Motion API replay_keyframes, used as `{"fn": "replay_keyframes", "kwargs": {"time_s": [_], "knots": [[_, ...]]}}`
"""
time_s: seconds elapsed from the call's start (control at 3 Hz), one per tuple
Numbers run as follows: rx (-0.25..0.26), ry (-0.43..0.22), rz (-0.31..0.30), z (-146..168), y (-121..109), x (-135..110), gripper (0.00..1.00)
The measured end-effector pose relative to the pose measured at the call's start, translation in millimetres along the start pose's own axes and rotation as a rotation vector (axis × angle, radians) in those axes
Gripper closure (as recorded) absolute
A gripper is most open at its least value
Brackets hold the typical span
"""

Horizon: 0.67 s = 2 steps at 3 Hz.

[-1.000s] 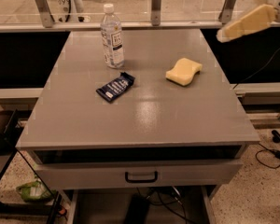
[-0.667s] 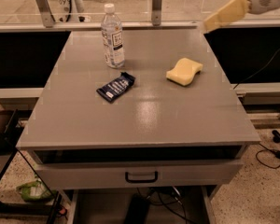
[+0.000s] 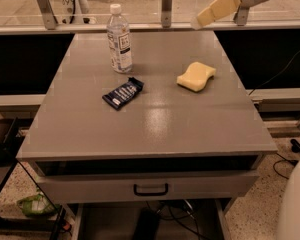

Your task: Move blue plastic bottle near sponge

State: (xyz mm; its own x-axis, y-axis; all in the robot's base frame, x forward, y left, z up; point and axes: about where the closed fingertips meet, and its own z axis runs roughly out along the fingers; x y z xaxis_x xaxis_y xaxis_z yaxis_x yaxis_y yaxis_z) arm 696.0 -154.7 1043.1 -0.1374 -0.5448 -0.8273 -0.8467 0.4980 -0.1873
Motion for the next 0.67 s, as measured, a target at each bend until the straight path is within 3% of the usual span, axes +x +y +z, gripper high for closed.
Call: {"fn": "replay_keyframes", "kwargs": {"time_s": [0.67], "knots": [[-0.029,-0.066,0.052,20.1,9.4,-12.0,0.00]]}}
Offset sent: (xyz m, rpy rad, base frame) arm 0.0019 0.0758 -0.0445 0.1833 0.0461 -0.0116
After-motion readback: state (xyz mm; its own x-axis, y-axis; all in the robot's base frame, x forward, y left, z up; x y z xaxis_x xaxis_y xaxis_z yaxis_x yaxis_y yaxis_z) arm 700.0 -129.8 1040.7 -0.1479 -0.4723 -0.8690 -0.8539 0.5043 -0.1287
